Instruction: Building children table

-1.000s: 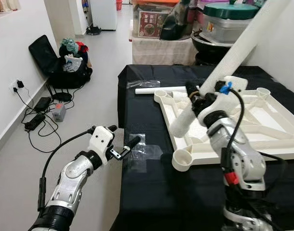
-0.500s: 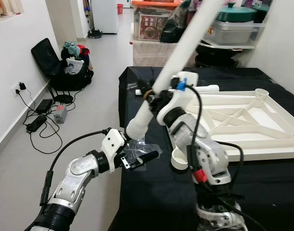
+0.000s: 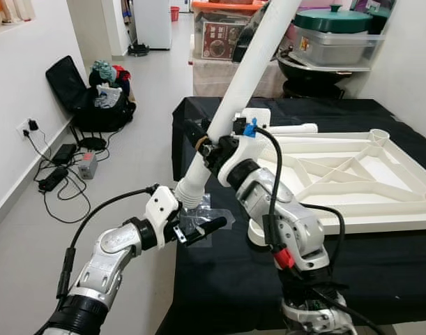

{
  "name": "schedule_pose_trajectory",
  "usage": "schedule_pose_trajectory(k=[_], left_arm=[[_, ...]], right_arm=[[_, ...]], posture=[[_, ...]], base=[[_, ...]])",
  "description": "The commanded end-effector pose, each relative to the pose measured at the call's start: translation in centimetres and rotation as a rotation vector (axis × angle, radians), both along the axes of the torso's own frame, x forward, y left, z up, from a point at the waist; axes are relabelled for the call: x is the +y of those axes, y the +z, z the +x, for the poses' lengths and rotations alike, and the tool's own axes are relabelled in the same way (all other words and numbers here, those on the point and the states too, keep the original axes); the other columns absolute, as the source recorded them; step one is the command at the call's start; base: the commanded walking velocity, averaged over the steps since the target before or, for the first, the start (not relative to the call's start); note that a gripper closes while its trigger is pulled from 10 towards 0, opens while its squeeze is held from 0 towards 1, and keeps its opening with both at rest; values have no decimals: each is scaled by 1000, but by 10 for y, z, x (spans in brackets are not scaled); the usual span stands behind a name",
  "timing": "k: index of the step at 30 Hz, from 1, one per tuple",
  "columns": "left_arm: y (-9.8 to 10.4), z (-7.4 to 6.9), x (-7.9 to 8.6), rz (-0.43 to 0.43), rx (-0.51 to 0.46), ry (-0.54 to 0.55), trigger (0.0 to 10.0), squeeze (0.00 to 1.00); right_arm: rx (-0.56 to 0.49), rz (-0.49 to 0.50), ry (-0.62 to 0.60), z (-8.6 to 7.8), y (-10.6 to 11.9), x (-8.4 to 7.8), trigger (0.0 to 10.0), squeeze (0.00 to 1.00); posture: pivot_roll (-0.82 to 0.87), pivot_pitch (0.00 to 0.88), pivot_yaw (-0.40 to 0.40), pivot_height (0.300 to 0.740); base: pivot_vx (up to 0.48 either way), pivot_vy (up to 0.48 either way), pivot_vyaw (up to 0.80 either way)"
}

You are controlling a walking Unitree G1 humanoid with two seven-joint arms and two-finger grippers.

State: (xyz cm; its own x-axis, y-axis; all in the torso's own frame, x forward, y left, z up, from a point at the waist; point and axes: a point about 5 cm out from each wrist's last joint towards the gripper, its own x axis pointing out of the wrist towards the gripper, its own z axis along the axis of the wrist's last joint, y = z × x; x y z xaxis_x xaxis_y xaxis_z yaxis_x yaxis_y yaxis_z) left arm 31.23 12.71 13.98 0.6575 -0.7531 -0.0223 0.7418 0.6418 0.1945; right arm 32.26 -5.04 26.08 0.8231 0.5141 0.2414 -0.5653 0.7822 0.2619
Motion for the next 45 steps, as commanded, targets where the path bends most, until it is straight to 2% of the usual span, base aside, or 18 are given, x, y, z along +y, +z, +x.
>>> schedule_pose_trajectory(k=[1, 7, 12, 20, 26, 38, 39, 40, 41, 42, 45], left_arm=[[1, 2, 6, 13, -4, 32, 10000, 0], [1, 4, 9, 24, -9, 55, 10000, 0], [1, 4, 9, 27, -8, 59, 10000, 0], [1, 6, 7, 25, -8, 60, 10000, 0], [0, 6, 5, 19, -3, 59, 10000, 0], [-1, 7, 3, 10, -5, 64, 10000, 0], [-1, 7, 3, 7, -8, 66, 9059, 0], [-1, 7, 3, 7, -8, 66, 9059, 0], [0, 7, 3, -6, -15, 64, 2039, 0], [1, 7, 4, -16, -24, 61, 0, 0], [2, 6, 4, -22, -31, 59, 0, 0]], right_arm=[[17, -6, -62, 7, -3, -12, 10000, 0], [5, -43, -127, 11, -5, -26, 10000, 0], [7, -57, -145, 12, -9, -29, 10000, 0], [7, -63, -56, 4, -12, -16, 10000, 0], [7, -74, 80, -9, -15, 4, 10000, 0], [-1, -92, 142, -16, -17, 11, 10000, 0], [-1, -93, 144, -16, -17, 11, 10000, 0], [-1, -93, 144, -16, -17, 11, 10000, 0], [-1, -96, 145, -16, -17, 11, 10000, 0], [0, -97, 145, -16, -18, 11, 10000, 0], [1, -98, 145, -16, -18, 11, 10000, 0]], posture=[[67, 0, -59, 740], [64, 0, -54, 740], [62, 0, -50, 740], [59, 0, -49, 740], [52, 0, -51, 740], [48, 0, -57, 740], [48, 0, -58, 740], [48, 0, -58, 740], [49, 0, -59, 740], [49, 0, -59, 740], [49, 0, -59, 740]], base=[[0, 0, 0], [0, 0, 0], [0, 0, 0], [0, 0, 0], [0, 0, 0], [0, 0, 0], [0, 0, 0], [0, 0, 0], [0, 0, 0], [0, 0, 0], [0, 0, 0]])
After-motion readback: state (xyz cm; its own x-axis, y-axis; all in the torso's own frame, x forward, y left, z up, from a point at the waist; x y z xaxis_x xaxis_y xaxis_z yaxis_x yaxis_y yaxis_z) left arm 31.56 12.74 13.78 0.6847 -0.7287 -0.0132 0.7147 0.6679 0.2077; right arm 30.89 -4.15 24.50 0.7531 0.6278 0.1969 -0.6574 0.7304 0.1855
